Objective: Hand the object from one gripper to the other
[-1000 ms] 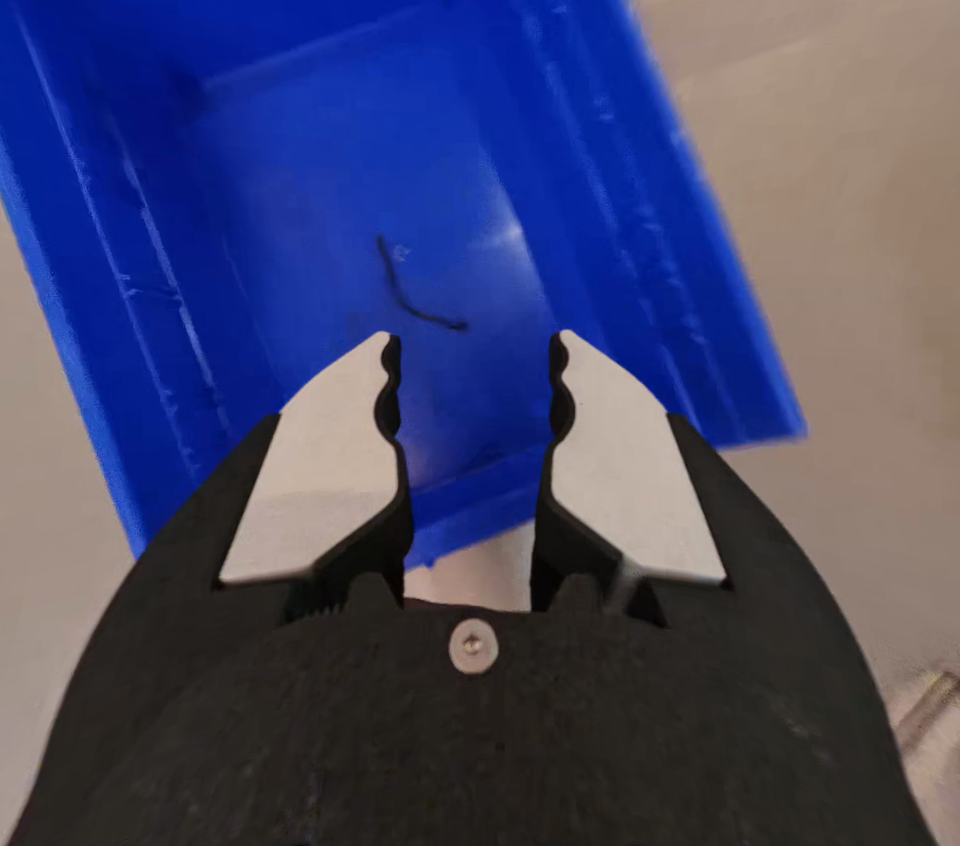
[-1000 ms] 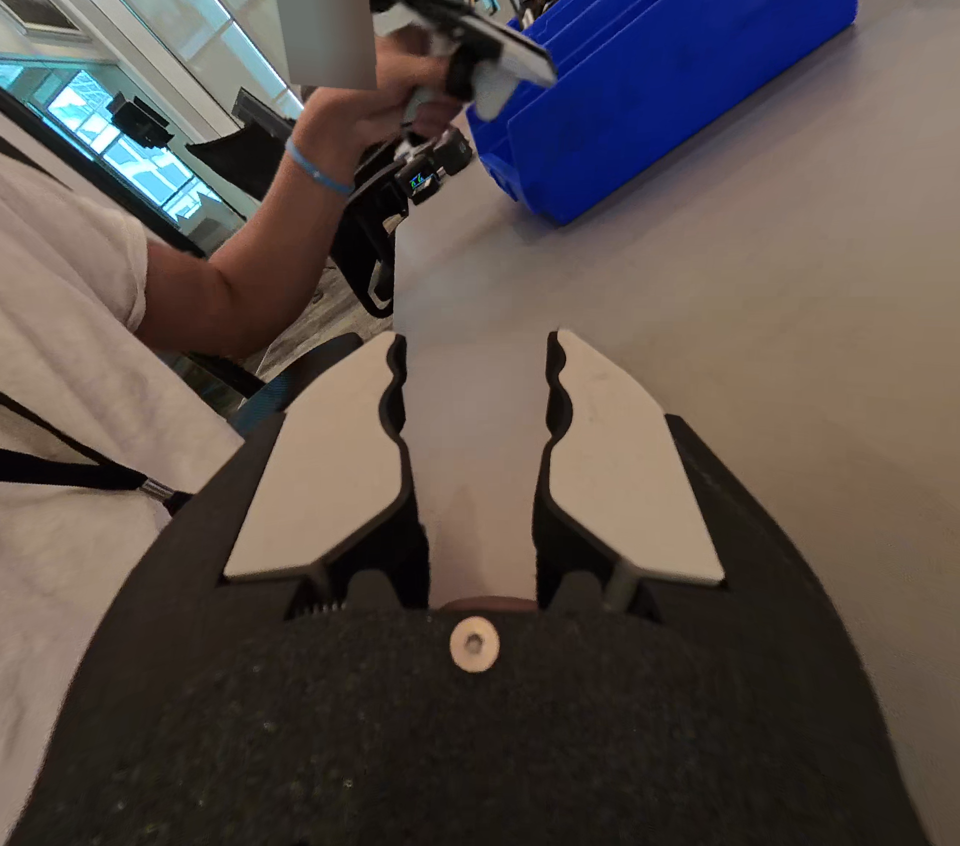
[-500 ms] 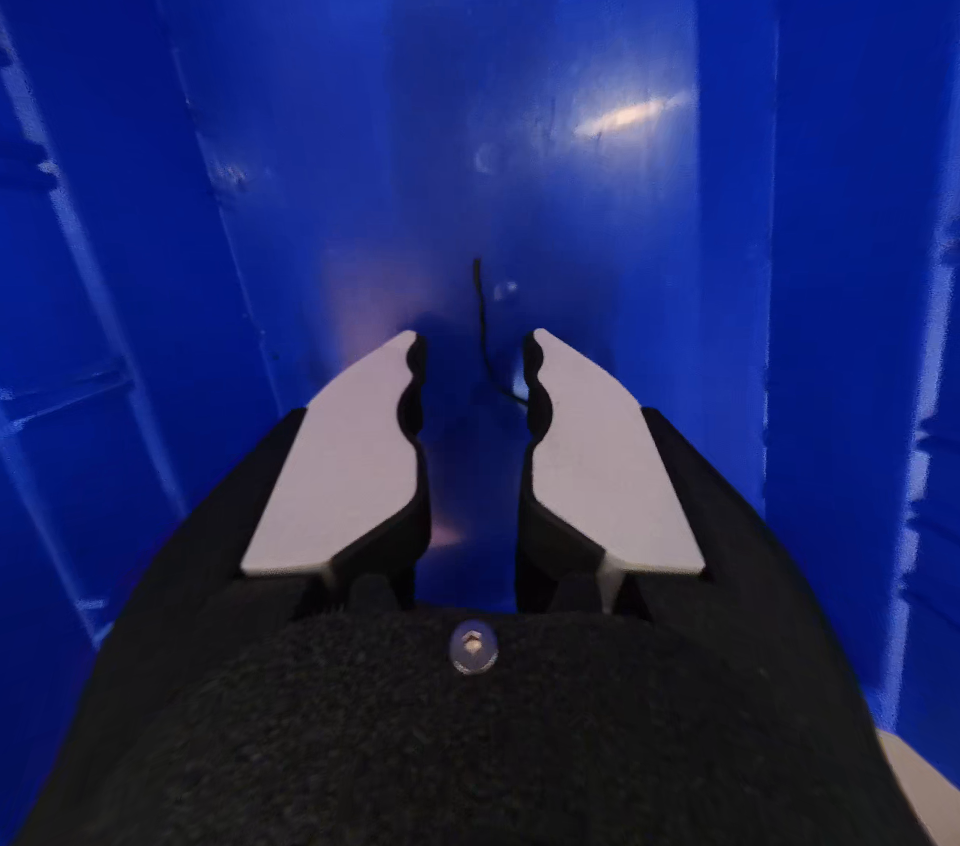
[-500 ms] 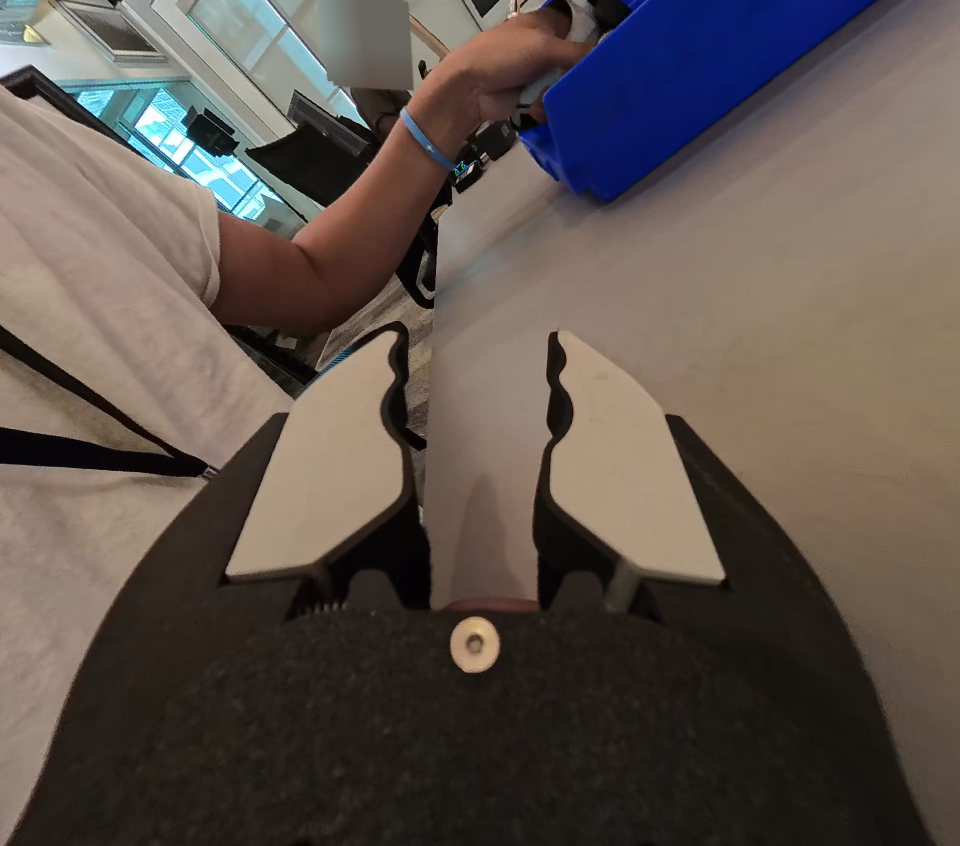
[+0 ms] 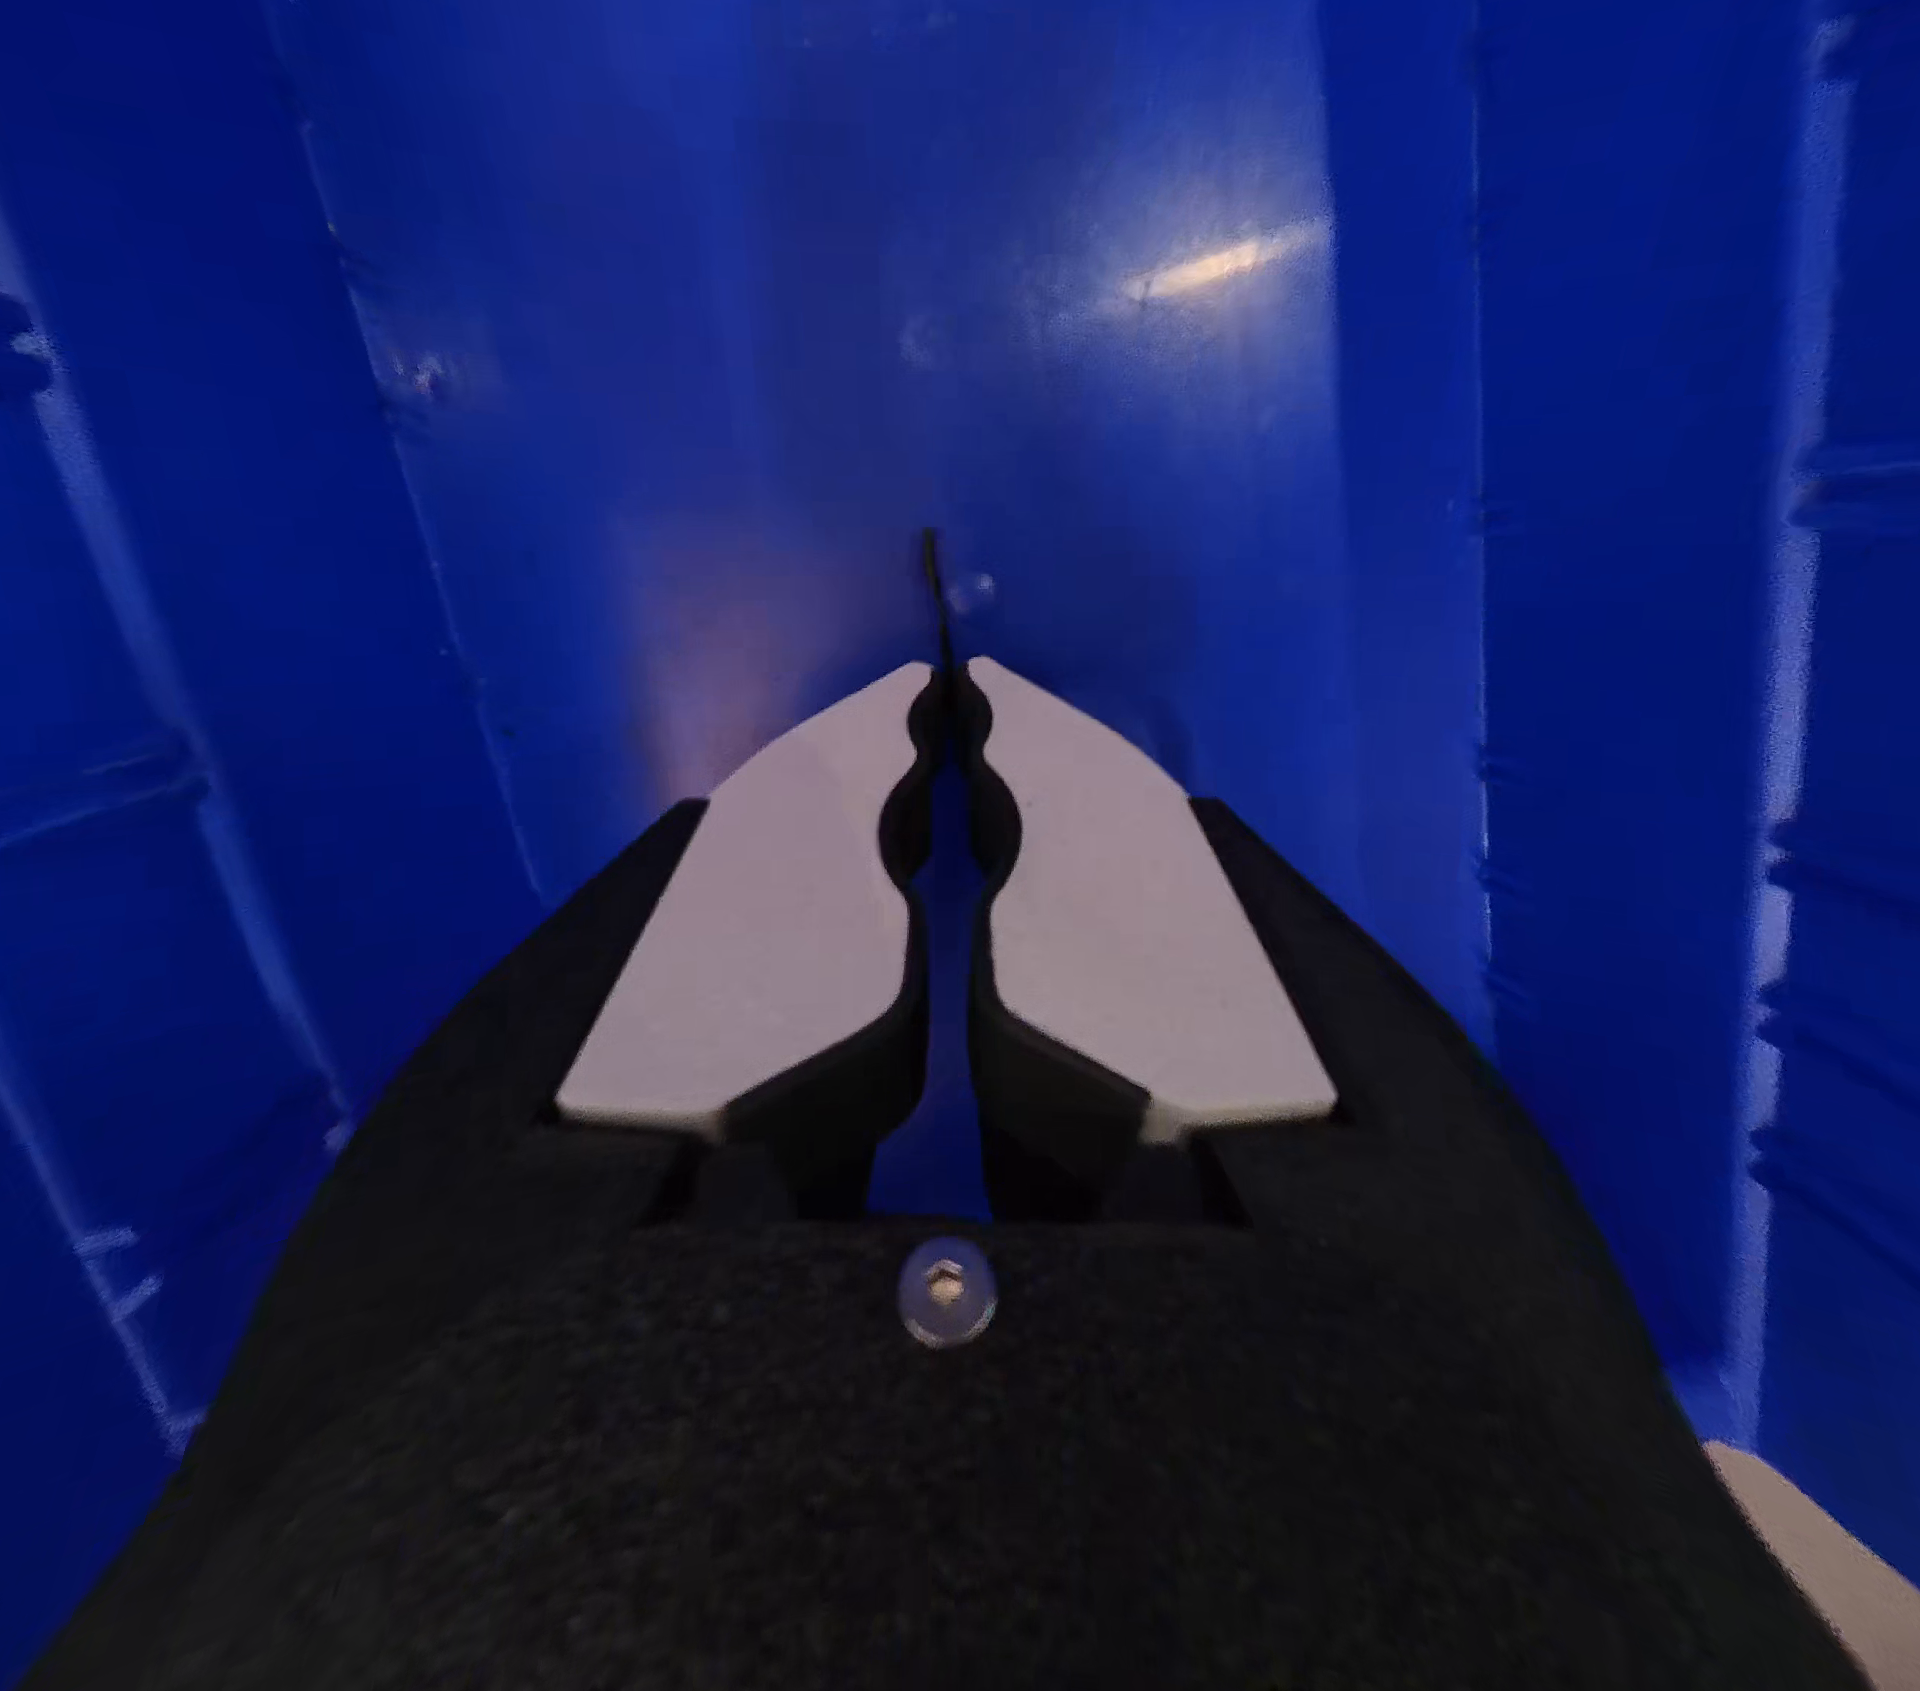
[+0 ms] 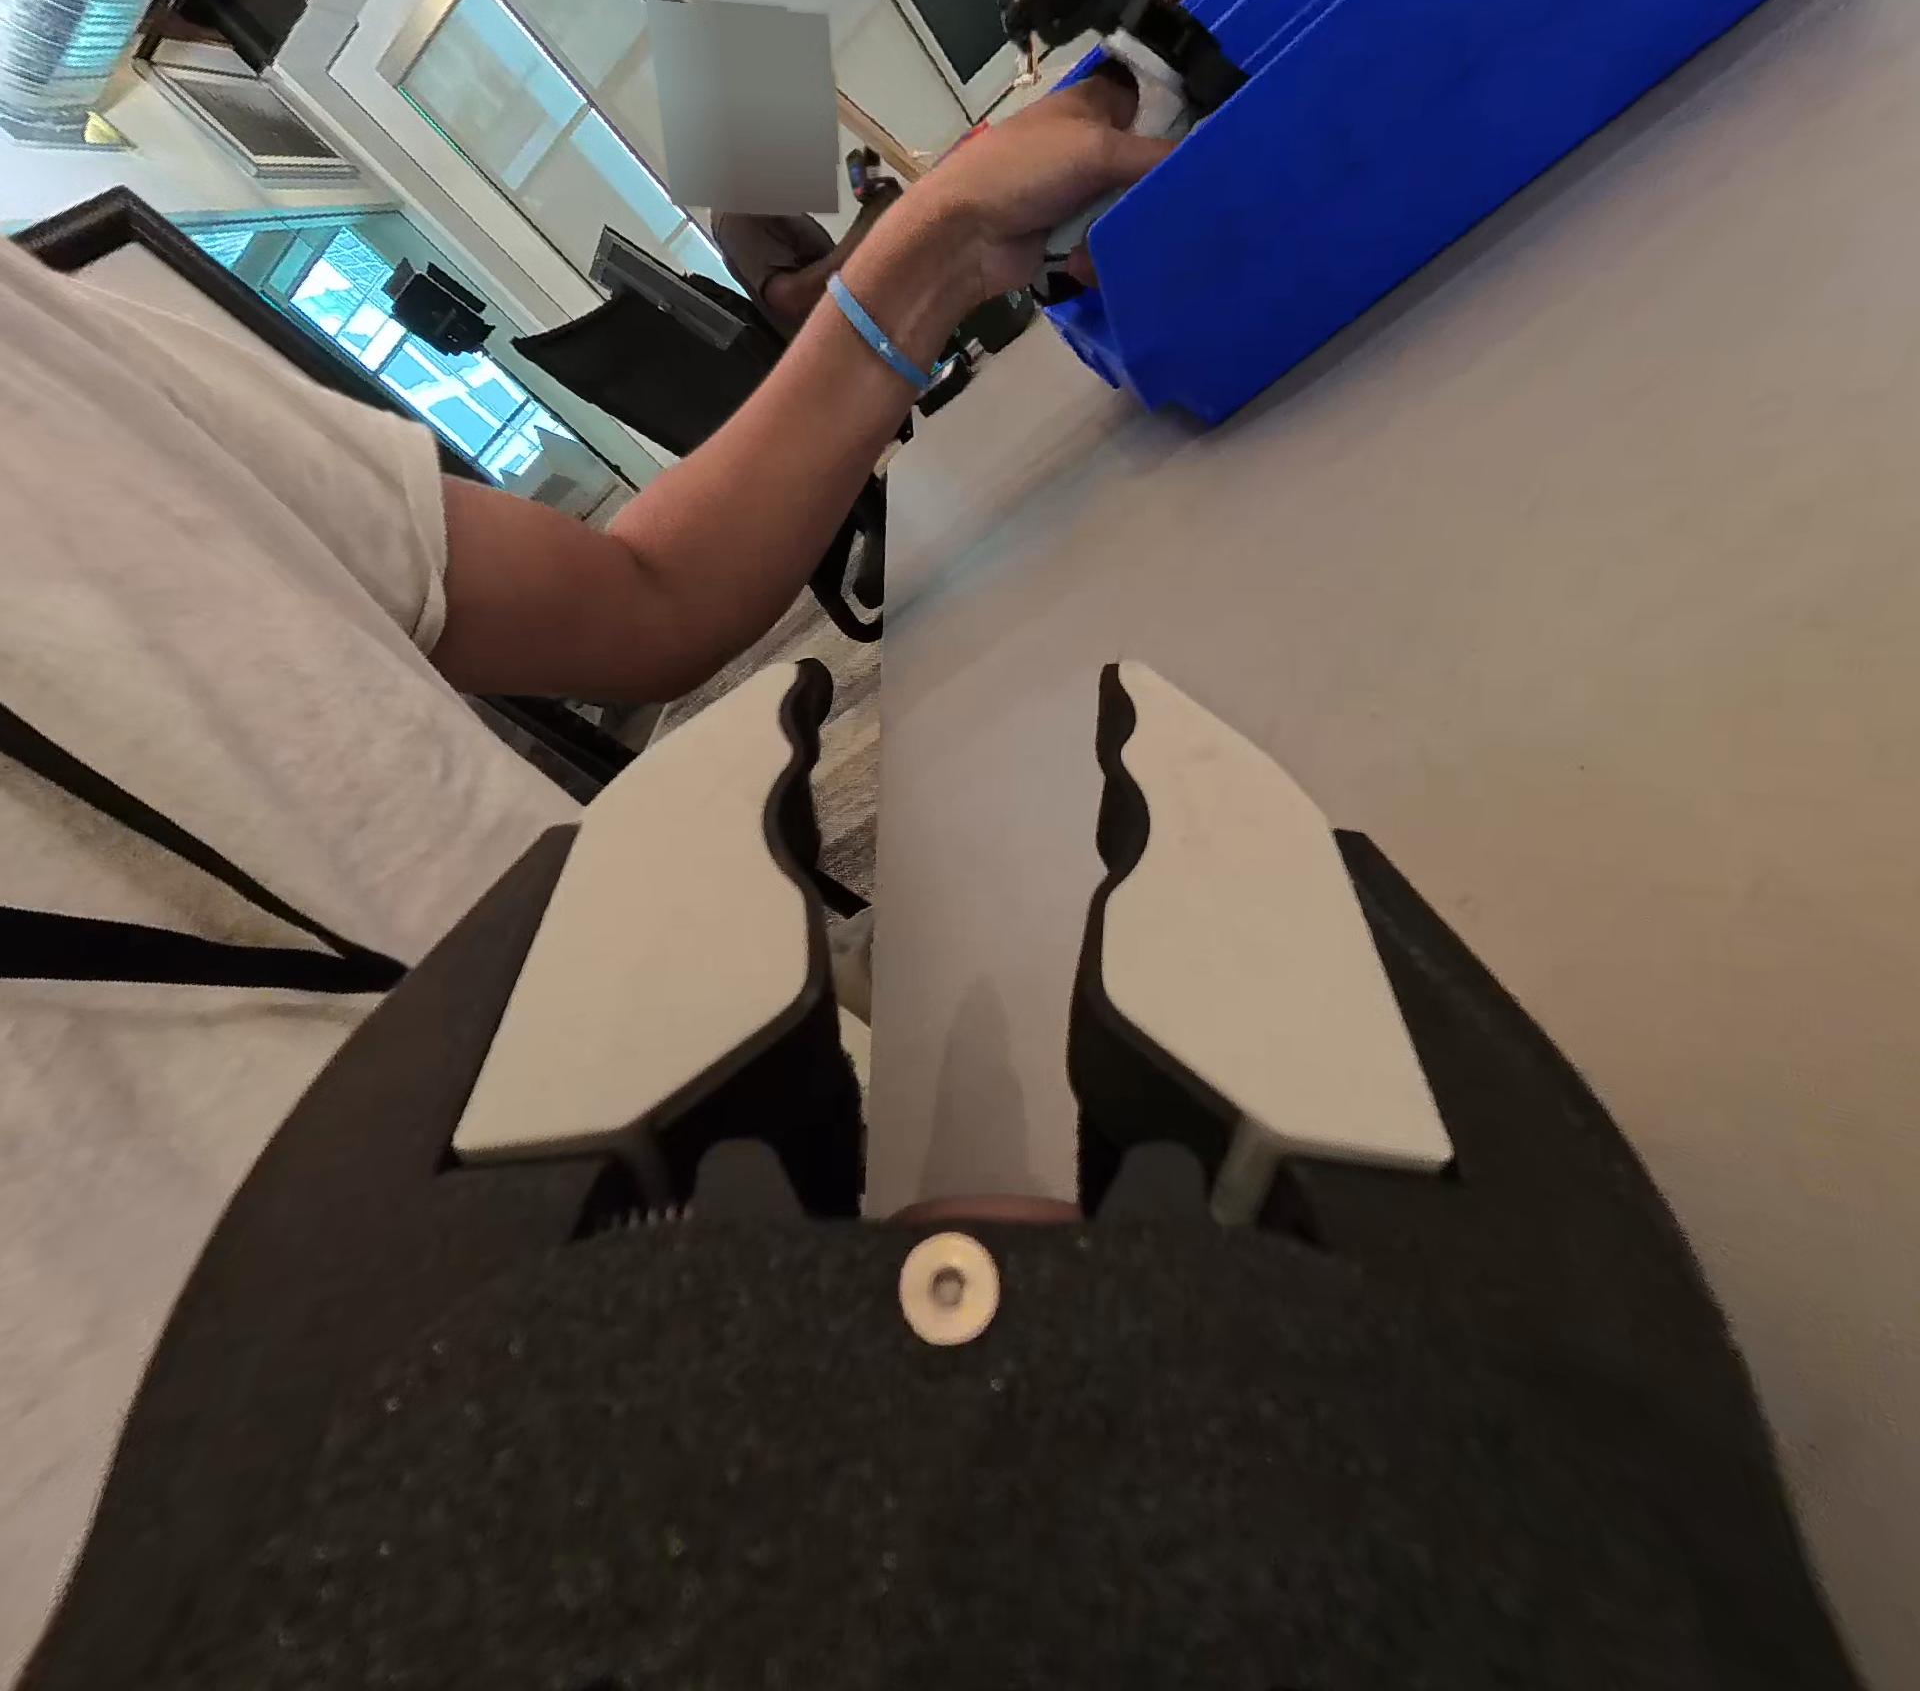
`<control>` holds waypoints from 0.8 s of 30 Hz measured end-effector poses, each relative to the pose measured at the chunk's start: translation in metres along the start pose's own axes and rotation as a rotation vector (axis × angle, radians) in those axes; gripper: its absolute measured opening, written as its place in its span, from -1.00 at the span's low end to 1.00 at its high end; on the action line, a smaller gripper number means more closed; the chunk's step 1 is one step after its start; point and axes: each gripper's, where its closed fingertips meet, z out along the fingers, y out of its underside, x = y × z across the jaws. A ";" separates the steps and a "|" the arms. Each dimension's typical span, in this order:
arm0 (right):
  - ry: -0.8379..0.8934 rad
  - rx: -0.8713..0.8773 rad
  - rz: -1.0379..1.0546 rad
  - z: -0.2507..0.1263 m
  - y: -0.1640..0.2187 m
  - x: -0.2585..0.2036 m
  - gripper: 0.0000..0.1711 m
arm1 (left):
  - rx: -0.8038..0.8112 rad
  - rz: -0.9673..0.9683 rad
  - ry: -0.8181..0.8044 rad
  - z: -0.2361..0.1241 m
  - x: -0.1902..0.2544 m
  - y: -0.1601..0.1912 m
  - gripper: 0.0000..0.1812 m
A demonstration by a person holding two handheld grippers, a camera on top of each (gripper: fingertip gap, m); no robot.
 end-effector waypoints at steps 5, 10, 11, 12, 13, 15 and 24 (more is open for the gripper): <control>0.032 -0.020 -0.048 0.003 -0.001 0.003 -0.41 | 0.331 -0.082 0.226 -0.046 0.014 -0.032 -1.00; 0.096 -0.073 -0.129 0.015 0.004 0.015 -0.44 | 0.656 -0.091 0.394 -0.131 0.037 -0.049 -1.00; 0.093 -0.075 -0.140 0.018 0.003 0.014 -0.44 | 0.698 -0.071 0.412 -0.145 0.044 -0.048 -1.00; 0.091 -0.071 -0.153 0.020 0.001 0.013 -0.44 | 0.738 -0.055 0.471 -0.161 0.057 -0.047 -1.00; 0.096 -0.059 -0.174 0.023 -0.005 0.012 -0.44 | 0.783 -0.070 0.537 -0.177 0.070 -0.046 -1.00; 0.139 -0.027 -0.253 0.027 -0.024 0.013 -0.44 | 0.845 -0.095 0.668 -0.199 0.109 -0.042 -1.00; 0.527 0.065 -0.788 0.025 -0.061 0.028 -0.48 | 0.745 -0.068 0.857 -0.152 0.301 0.023 -1.00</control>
